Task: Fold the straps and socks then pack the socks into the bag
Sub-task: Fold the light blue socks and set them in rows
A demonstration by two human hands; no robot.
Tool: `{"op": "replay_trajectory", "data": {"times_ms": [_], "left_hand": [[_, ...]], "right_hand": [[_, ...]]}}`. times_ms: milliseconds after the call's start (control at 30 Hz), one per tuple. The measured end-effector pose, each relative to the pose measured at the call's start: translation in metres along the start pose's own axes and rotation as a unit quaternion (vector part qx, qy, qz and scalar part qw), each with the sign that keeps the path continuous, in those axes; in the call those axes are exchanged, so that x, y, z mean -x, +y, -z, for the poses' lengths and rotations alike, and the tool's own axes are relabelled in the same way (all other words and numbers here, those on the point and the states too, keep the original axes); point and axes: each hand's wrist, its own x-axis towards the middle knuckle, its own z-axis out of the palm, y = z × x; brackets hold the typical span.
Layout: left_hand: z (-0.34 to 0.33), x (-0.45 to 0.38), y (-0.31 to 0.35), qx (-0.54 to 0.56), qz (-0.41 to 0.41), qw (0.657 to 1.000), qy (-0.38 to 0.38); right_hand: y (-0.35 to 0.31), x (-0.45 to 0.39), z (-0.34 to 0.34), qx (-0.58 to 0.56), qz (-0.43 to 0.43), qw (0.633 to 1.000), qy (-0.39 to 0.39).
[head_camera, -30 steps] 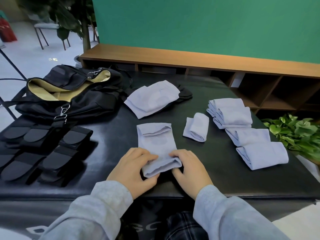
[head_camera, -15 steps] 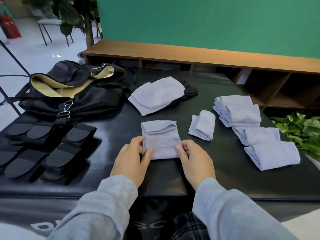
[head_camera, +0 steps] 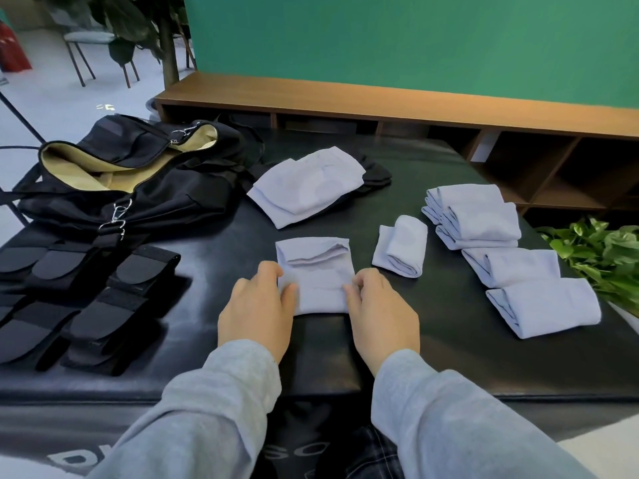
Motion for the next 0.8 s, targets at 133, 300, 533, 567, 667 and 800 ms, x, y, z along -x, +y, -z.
{"op": "replay_trajectory", "data": {"times_ms": [133,300,533,567,667,800], "left_hand": [[-0.006,0.000,-0.007,0.010,-0.079,0.996,0.050],[-0.007,0.000,-0.008,0.029,-0.166,0.986,0.015],[-0.007,-0.003,-0.008,0.011,-0.197,0.979,-0.046],[-0.007,-0.004,-0.009,0.011,-0.198,0.979,-0.048],[-0.006,-0.005,-0.011,0.023,-0.199,0.978,-0.058],[-0.006,-0.005,-0.011,0.029,-0.193,0.979,-0.053]], "right_hand": [[0.001,0.003,0.000,-0.005,0.031,0.999,0.014],[0.001,0.003,-0.002,-0.016,0.067,0.998,0.014],[0.002,0.002,-0.002,-0.041,0.108,0.993,-0.019],[0.002,0.002,-0.001,-0.039,0.111,0.993,-0.024],[0.002,0.001,-0.001,-0.030,0.123,0.991,-0.040],[0.003,0.000,-0.003,-0.022,0.127,0.992,-0.007]]}}
